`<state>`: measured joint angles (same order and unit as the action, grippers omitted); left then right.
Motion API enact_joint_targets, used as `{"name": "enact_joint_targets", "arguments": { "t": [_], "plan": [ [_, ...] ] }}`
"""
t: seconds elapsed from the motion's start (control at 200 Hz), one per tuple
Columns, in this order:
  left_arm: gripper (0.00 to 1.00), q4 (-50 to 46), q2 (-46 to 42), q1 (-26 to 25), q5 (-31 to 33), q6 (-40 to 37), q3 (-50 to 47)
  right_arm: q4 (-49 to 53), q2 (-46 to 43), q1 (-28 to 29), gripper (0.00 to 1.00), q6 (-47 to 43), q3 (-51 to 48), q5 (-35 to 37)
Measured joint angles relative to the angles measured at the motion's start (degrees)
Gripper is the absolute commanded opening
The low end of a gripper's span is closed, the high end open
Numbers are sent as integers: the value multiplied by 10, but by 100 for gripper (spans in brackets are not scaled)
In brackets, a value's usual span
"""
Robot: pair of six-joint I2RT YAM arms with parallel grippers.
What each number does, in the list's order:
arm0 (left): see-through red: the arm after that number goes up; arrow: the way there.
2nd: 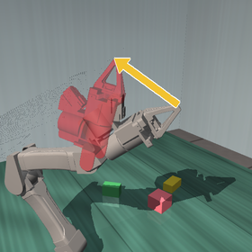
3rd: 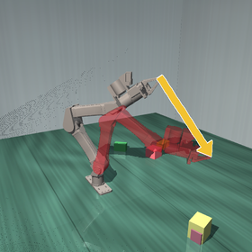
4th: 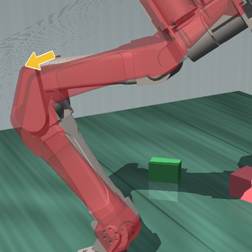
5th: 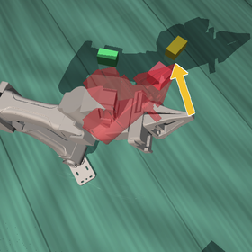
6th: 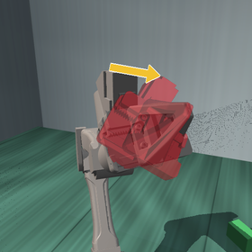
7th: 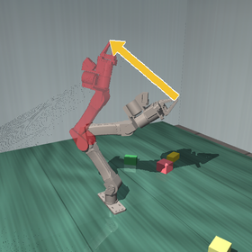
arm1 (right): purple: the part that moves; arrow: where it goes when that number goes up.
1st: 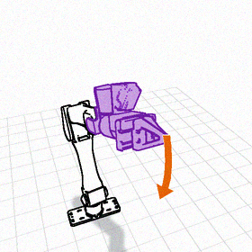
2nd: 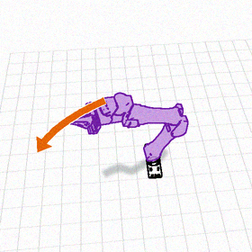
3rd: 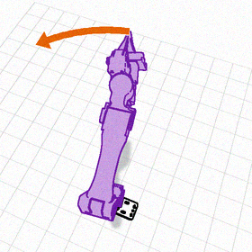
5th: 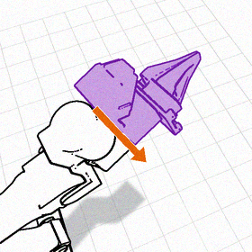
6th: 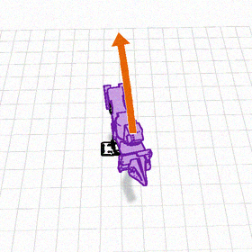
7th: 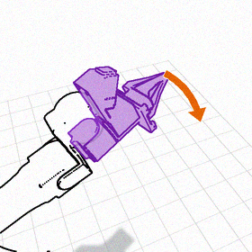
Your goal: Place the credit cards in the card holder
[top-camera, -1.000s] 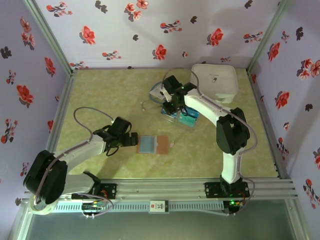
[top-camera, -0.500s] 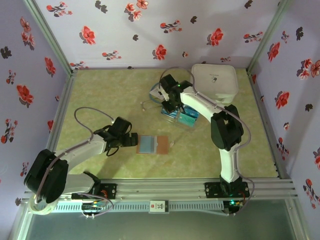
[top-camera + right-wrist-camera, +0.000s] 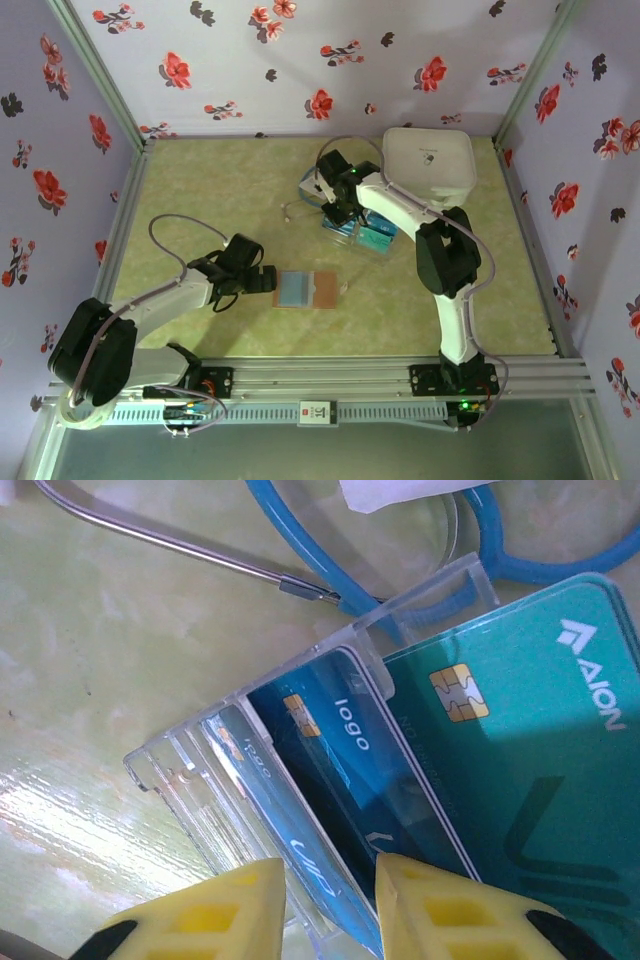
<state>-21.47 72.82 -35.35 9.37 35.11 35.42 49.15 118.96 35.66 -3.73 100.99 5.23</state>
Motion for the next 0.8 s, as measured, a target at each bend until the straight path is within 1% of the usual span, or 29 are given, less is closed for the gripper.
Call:
{"name": "enact_joint_targets", "arguments": {
  "t": [0.19,0.36,0.485,0.62,0.67,0.8],
  "plan": [
    [100,0,0,0,0,0,0,3,0,0,20,-4,0,0],
    [100,0,0,0,0,0,0,4,0,0,20,-4,0,-1],
    [100,0,0,0,0,0,0,4,0,0,22,-4,0,-3],
    [100,0,0,0,0,0,0,4,0,2,21,-4,0,-5],
    [100,0,0,0,0,0,0,4,0,2,20,-4,0,-5],
    [100,0,0,0,0,0,0,4,0,2,9,-8,0,-5]
  ]
}}
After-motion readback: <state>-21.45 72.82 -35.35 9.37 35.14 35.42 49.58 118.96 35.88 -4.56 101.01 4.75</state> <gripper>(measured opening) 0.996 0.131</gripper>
